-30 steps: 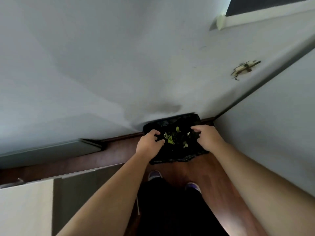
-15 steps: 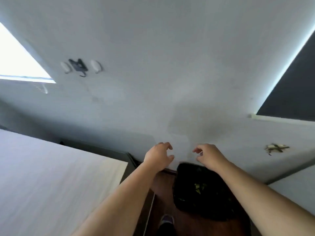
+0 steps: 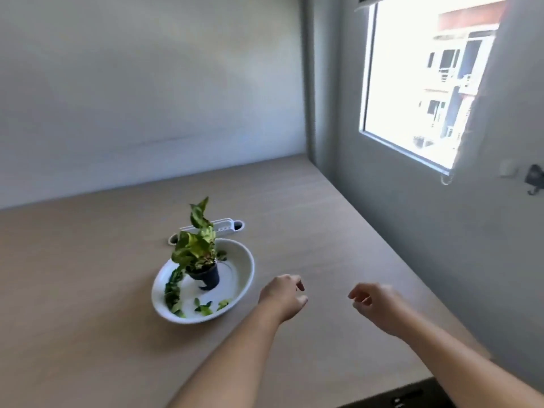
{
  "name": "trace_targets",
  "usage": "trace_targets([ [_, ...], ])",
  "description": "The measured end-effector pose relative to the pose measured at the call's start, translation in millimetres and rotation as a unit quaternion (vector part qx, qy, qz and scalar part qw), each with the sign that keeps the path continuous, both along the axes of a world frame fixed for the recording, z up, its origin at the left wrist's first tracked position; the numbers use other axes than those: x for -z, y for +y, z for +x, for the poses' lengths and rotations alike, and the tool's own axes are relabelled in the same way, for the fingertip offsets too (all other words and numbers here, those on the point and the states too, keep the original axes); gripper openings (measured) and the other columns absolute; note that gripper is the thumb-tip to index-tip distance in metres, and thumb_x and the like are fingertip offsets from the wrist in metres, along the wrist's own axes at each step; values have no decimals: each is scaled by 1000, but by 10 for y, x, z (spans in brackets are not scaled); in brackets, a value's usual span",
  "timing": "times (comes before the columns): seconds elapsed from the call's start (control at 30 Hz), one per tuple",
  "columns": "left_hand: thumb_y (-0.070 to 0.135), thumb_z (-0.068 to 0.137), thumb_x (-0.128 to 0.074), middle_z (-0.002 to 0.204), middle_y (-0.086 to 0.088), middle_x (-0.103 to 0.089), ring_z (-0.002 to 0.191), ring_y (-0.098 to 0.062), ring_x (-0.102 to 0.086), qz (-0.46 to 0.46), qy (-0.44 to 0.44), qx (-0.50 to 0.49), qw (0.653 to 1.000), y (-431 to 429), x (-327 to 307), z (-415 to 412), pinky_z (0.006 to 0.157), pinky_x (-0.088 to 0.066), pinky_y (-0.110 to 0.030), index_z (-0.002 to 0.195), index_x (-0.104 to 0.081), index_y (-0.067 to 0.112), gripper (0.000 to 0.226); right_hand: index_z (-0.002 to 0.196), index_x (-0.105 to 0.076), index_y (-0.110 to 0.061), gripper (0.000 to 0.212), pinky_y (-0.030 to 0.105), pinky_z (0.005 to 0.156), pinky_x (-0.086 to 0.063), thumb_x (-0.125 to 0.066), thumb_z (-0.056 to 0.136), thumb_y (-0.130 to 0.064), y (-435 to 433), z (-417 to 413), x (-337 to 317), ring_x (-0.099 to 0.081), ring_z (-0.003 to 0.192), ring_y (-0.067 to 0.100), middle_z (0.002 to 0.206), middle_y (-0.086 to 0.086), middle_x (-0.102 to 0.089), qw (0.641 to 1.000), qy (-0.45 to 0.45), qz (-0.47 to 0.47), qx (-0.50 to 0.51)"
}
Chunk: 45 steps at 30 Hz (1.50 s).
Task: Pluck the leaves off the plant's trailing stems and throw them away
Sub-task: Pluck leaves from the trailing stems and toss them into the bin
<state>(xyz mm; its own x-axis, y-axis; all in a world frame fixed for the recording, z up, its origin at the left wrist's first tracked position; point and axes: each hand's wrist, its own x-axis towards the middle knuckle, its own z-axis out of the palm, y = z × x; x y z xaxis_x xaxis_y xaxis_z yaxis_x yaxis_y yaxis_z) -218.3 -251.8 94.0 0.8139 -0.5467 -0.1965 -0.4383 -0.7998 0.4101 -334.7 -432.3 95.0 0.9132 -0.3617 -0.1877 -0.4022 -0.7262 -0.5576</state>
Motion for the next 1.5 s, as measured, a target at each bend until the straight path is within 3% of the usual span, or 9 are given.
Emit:
trace_targets([
  [0.23,27,85,-57,115,-4,-61,105,-24,-58,33,6,-110,993,1593,293,775,88,-50,-33,104,-64,19,22,96,-71,-21,19,20,72,-48,-58,82,-18,1434,1257,205,-61,77,11,78,-6,-63,992,-2,10,-129],
  [0.4,33,84,-64,127,0,-51,113,-21,-54,80,44,-123,988,2209,607,1338,88,-46,-33,118,-55,27,36,105,-67,-20,25,25,81,-47,-56,83,-14,2102,1948,448,-63,95,17,104,0,-69,978,28,-15,-207],
  [0.5,40,80,-70,130,-2,-45,114,-24,-53,80,75,-90,990,2280,790,1510,92,-46,-35,125,-51,35,49,112,-63,-21,29,27,82,-47,-60,83,-19,2285,2226,596,-60,101,19,112,3,-64,966,80,-52,-241],
  [0.67,26,81,-69,127,-2,-48,118,-25,-47,80,37,-27,996,2223,1040,1621,91,-46,-36,113,-58,35,35,109,-61,-16,35,31,75,-48,-67,78,-31,2446,2471,800,-60,94,25,112,7,-58,946,165,-123,-252],
  [0.9,2,84,-57,111,-12,-60,104,-31,-58,16,6,9,1000,2248,1154,1726,85,-48,-37,104,-67,10,24,83,-65,-16,13,23,66,-38,-58,77,-6,2504,2582,953,-47,75,18,91,5,-55,945,153,-128,-260],
  [1.03,0,83,-58,103,-14,-66,98,-31,-62,3,20,2,1000,2242,1156,1739,82,-49,-36,96,-69,5,18,73,-68,-18,25,24,65,-44,-50,77,0,2477,2577,983,-51,73,17,83,4,-67,961,141,-86,-221],
  [1.17,-1,80,-60,96,-9,-73,90,-20,-66,-71,51,-95,992,2255,1126,1718,76,-49,-24,87,-73,6,16,72,-73,-9,20,25,65,-54,-58,76,4,2401,2608,902,-57,62,15,59,-9,-58,987,113,22,-112],
  [1.37,3,75,-72,78,-1,-71,73,-7,-60,-181,109,-218,953,2378,1017,1724,57,-41,-1,79,-75,6,6,59,-67,-16,25,28,73,-59,-70,73,4,2169,2566,688,-64,61,16,67,4,-67,990,59,123,18],
  [1.5,4,74,-75,71,7,-65,68,-5,-58,-206,142,-221,943,2331,928,1644,59,-42,-8,76,-74,8,4,60,-67,-13,22,31,73,-60,-68,73,5,2122,2461,612,-64,63,19,69,6,-65,990,41,134,30],
])
